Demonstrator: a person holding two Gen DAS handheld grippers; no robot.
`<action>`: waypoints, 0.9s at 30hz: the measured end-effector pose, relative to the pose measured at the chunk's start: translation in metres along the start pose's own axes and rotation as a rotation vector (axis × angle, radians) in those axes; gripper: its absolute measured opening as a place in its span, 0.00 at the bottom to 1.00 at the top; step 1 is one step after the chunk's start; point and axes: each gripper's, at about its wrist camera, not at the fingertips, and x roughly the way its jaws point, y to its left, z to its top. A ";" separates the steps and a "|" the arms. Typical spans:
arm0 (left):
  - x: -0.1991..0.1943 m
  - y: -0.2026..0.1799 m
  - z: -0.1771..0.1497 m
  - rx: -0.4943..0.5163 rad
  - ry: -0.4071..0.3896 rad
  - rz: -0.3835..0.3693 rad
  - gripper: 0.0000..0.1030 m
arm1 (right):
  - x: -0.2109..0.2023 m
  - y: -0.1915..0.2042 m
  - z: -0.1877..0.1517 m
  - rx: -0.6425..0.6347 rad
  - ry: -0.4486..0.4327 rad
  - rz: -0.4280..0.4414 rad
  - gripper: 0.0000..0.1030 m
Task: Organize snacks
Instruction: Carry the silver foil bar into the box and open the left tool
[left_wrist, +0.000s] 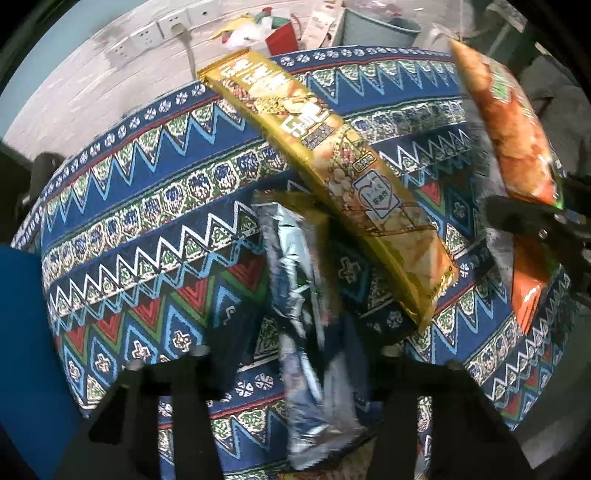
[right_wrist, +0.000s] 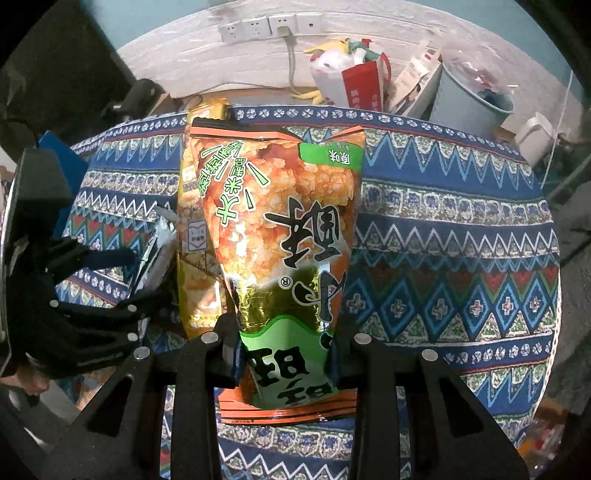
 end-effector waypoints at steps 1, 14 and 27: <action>0.000 0.000 0.000 0.008 -0.002 0.008 0.31 | 0.001 0.001 0.002 -0.003 0.001 0.000 0.31; -0.035 0.014 -0.014 0.024 -0.114 0.095 0.31 | 0.003 0.026 0.016 -0.050 -0.024 -0.013 0.31; -0.090 0.053 -0.029 -0.040 -0.198 0.102 0.31 | -0.016 0.053 0.030 -0.102 -0.079 -0.006 0.31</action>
